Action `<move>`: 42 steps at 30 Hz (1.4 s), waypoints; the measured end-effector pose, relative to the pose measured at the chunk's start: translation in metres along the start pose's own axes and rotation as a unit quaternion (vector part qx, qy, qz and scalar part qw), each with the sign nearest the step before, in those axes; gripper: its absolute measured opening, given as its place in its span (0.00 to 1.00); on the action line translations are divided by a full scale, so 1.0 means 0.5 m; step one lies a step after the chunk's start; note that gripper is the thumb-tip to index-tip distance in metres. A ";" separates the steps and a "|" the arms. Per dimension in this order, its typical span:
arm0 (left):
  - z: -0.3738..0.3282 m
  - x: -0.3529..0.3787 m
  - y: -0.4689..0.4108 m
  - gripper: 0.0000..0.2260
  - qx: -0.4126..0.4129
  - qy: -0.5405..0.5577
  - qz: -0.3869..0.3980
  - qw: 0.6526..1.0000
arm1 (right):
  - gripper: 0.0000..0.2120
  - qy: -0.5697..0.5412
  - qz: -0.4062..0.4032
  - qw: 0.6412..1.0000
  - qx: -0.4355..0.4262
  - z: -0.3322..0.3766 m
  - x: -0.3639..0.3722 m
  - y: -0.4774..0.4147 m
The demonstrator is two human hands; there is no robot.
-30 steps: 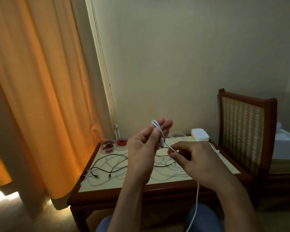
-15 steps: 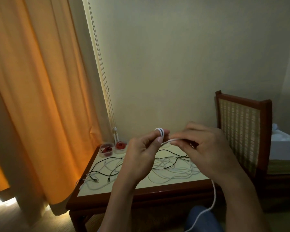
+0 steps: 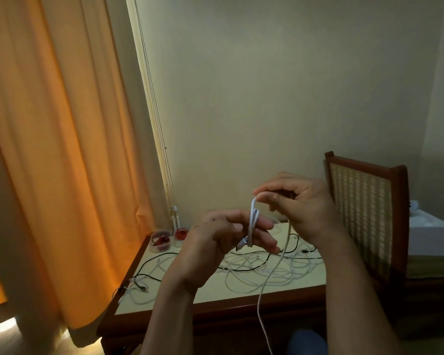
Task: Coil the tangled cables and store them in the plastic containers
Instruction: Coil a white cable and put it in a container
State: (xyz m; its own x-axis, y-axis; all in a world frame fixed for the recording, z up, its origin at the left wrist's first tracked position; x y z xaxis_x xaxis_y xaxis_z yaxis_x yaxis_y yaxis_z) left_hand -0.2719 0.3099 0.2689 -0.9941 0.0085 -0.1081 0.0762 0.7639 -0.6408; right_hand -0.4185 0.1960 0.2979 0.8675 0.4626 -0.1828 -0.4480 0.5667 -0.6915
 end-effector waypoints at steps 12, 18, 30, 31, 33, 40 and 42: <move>-0.002 0.011 -0.016 0.22 0.099 0.245 -0.195 0.945 | 0.09 0.032 0.089 0.984 0.154 -0.069 0.063 0.066; 0.013 -0.016 -0.017 0.20 0.074 0.122 -0.253 0.957 | 0.05 0.212 0.074 0.966 0.126 -0.049 0.034 0.081; 0.019 -0.016 -0.025 0.22 0.046 0.004 -0.203 0.978 | 0.04 0.278 0.020 0.960 0.011 0.010 0.004 0.088; 0.020 -0.017 -0.026 0.22 0.042 -0.020 -0.194 0.980 | 0.05 0.280 0.019 0.960 0.001 0.011 0.006 0.087; 0.023 -0.013 -0.025 0.21 0.033 -0.088 -0.179 0.979 | 0.07 0.290 0.019 0.957 -0.021 0.015 0.007 0.086; 0.030 0.008 -0.026 0.19 0.002 -0.290 -0.096 0.952 | 0.05 0.338 0.040 0.939 -0.051 0.027 -0.010 0.082; 0.039 0.002 -0.027 0.18 -0.023 -0.329 -0.071 0.942 | 0.03 0.354 0.057 0.933 -0.035 0.029 -0.023 0.082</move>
State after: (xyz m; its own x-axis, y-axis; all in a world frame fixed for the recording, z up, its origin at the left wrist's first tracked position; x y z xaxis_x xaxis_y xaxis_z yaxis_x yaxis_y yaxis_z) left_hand -0.2724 0.2872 0.2626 -0.7306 -0.4854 -0.4803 -0.0727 0.7547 -0.6521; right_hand -0.4497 0.2239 0.2820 0.7513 -0.0642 -0.6568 -0.5523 0.4835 -0.6791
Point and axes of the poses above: each hand's wrist, its own y-axis away from the middle knuckle, its own x-axis out of the palm, z = x × y, the point moved 2 cm from there along -y, towards the middle knuckle, and after that the axes turned 10 degrees about x, right-handed, at the moved point
